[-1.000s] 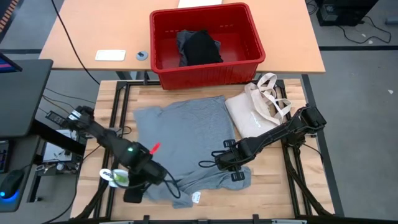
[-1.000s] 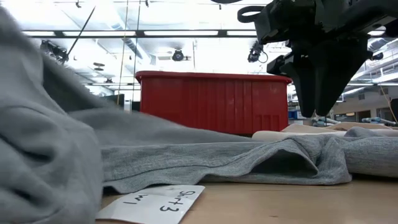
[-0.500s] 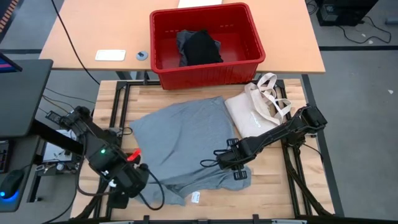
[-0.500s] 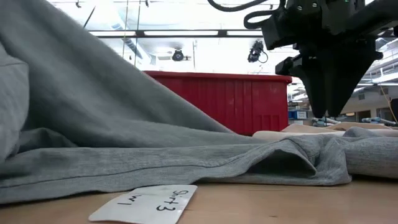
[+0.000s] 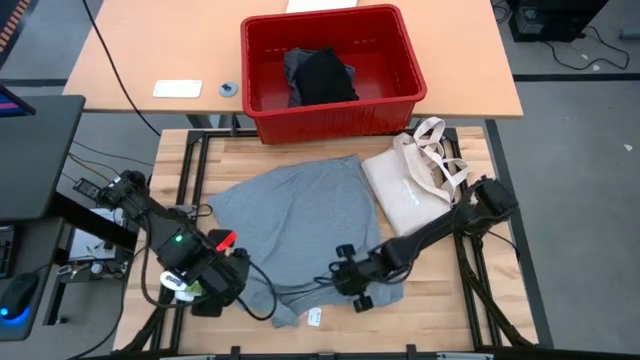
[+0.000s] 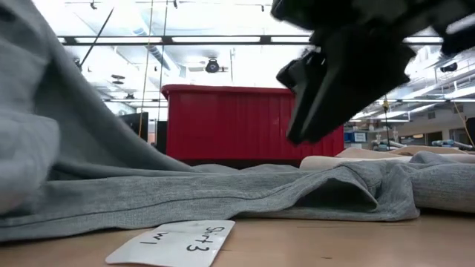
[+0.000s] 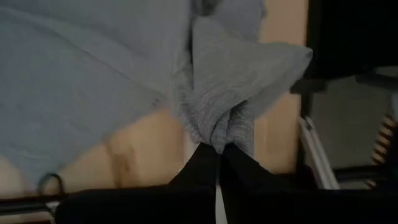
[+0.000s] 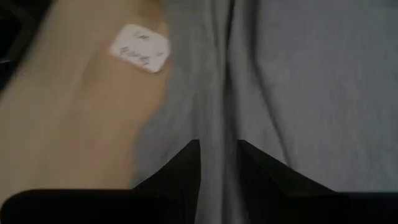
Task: Fold Laundry from Bin
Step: Fold the gray shirt
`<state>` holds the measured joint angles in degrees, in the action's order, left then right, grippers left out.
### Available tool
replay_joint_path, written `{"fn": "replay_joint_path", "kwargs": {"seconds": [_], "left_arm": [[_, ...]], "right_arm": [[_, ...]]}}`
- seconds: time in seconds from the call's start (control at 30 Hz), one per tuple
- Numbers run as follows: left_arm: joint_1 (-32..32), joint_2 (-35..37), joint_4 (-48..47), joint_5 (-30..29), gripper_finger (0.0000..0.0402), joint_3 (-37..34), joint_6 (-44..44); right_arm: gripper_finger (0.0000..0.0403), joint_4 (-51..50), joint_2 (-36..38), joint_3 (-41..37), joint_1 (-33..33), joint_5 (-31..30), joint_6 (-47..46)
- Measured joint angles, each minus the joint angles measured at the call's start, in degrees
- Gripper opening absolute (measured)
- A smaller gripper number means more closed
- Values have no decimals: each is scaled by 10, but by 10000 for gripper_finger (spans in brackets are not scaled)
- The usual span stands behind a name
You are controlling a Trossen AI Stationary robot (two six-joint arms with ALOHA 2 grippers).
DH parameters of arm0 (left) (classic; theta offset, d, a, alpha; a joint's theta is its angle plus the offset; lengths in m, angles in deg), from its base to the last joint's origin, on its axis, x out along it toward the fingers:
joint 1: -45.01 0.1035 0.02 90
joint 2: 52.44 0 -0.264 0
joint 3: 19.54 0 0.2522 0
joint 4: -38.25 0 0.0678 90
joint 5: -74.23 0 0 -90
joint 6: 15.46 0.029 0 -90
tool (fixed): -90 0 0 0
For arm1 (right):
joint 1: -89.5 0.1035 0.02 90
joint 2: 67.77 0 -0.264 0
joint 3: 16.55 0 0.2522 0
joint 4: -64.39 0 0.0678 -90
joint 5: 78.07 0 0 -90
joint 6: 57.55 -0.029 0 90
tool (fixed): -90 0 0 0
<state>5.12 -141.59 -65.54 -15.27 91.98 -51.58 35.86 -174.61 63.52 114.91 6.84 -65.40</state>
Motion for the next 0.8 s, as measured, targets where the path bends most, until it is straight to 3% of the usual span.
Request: {"fn": "replay_joint_path", "kwargs": {"seconds": [0.27, 0.53, 0.8], "left_arm": [[-1, 0, 0, -3, 7, 0, 14], [-3, 0, 0, 5, 7, 0, 44], [-6, 0, 0, 7, 7, 0, 55]], "right_arm": [[108, 54, -73, 1, 45, 13, -89], [94, 83, -67, 0, 111, 143, -169], [75, 95, 19, 0, 129, -6, -185]]}}
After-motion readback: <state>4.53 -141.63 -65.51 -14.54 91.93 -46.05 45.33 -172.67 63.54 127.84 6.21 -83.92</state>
